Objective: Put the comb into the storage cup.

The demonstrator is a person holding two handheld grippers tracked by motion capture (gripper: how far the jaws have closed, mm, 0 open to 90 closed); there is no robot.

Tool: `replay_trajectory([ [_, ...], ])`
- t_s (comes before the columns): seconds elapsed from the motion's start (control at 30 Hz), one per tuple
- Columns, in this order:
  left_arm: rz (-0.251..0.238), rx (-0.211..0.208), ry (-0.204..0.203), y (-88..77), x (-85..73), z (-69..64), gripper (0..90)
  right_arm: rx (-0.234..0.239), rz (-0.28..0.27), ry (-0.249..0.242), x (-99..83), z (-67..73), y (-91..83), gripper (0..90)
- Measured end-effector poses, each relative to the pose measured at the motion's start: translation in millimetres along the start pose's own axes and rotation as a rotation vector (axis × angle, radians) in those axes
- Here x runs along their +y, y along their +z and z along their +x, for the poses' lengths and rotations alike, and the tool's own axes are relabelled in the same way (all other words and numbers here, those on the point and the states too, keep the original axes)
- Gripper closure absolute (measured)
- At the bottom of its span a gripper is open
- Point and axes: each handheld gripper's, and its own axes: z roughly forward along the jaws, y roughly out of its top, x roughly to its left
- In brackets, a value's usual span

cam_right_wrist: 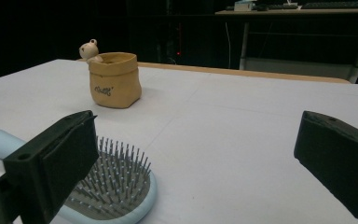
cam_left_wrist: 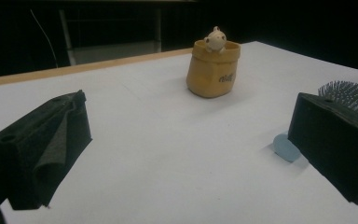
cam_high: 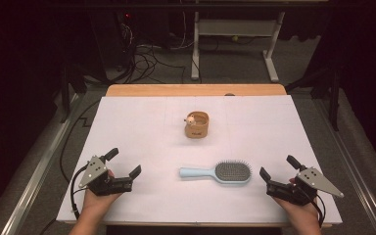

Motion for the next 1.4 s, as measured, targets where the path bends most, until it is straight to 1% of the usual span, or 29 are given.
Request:
replay_trajectory([
  [0.1, 0.006, 0.008, 0.006, 0.8, -0.5, -0.4, 0.1, -0.001, 0.0, -0.001, -0.2, 0.0, 0.0, 0.3],
  [0.13, 0.011, 0.004, -0.001, 1.4, -0.6, 0.0, 0.1, -0.002, 0.004, -0.005, -0.8, -0.2, 0.4, 0.3],
  [0.27, 0.019, 0.008, 0.0, 1.6, -0.7, 0.6, 0.1, 0.002, 0.015, -0.003, -1.4, 0.0, 1.2, 0.3],
  [0.33, 0.008, 0.02, 0.006, 1.5, -0.7, 0.7, 0.5, -0.002, 0.015, -0.012, -1.3, 0.4, 1.3, 0.3],
  [0.37, -0.001, 0.027, 0.013, 0.7, -0.3, 1.1, 2.3, -0.003, 0.016, -0.012, -1.2, 0.7, 1.3, 0.6],
  [0.43, -0.002, 0.032, 0.006, 0.4, 0.0, 1.6, 2.6, -0.008, 0.017, -0.014, -1.3, 0.5, 1.4, 0.8],
  [0.53, 0.007, 0.02, -0.004, 1.7, -0.1, 2.2, 3.3, -0.014, 0.019, -0.012, -1.1, 0.1, 1.3, 1.5],
  [0.63, 0.013, 0.016, 0.003, 3.0, -0.8, 1.4, 3.2, -0.021, 0.016, -0.014, -1.0, -0.5, 1.0, 3.2],
  [0.67, 0.028, 0.01, 0.009, 4.4, -1.3, 0.9, 3.2, -0.022, 0.016, -0.015, -0.9, -0.5, 0.8, 3.6],
  [0.73, 0.036, 0.002, 0.007, 6.2, -2.0, 0.3, 2.8, -0.024, 0.02, -0.012, -0.7, -0.5, 0.8, 4.2],
  [0.77, 0.042, -0.007, 0.004, 6.8, -2.1, 0.4, 2.7, -0.026, 0.025, -0.015, -0.6, -0.4, 0.9, 4.4],
  [0.9, 0.045, -0.015, -0.001, 7.8, -2.4, -0.2, 2.7, -0.022, 0.034, -0.028, 0.0, 0.7, 0.9, 4.9],
  [1.0, 0.049, -0.031, -0.001, 8.2, -2.5, -0.8, 2.7, -0.029, 0.036, -0.038, 0.9, 1.7, 0.5, 6.9],
  [1.13, 0.039, -0.026, 0.017, 7.8, -2.8, -2.8, 3.6, -0.031, 0.038, -0.045, 1.8, 2.1, -0.2, 11.5],
  [1.23, 0.037, -0.033, 0.02, 7.8, -3.0, -3.6, 3.9, -0.033, 0.038, -0.055, 2.5, 2.0, -0.8, 16.1],
  [1.3, 0.04, -0.035, 0.022, 8.0, -3.2, -3.9, 3.8, -0.033, 0.038, -0.056, 2.7, 2.2, -1.1, 16.5],
  [1.33, 0.043, -0.038, 0.024, 8.3, -3.4, -4.1, 4.0, -0.035, 0.043, -0.056, 3.2, 2.4, -1.4, 19.6],
  [1.4, 0.047, -0.042, 0.026, 8.9, -3.8, -4.8, 4.1, -0.03, 0.043, -0.058, 3.7, 2.7, -2.1, 22.9],
])
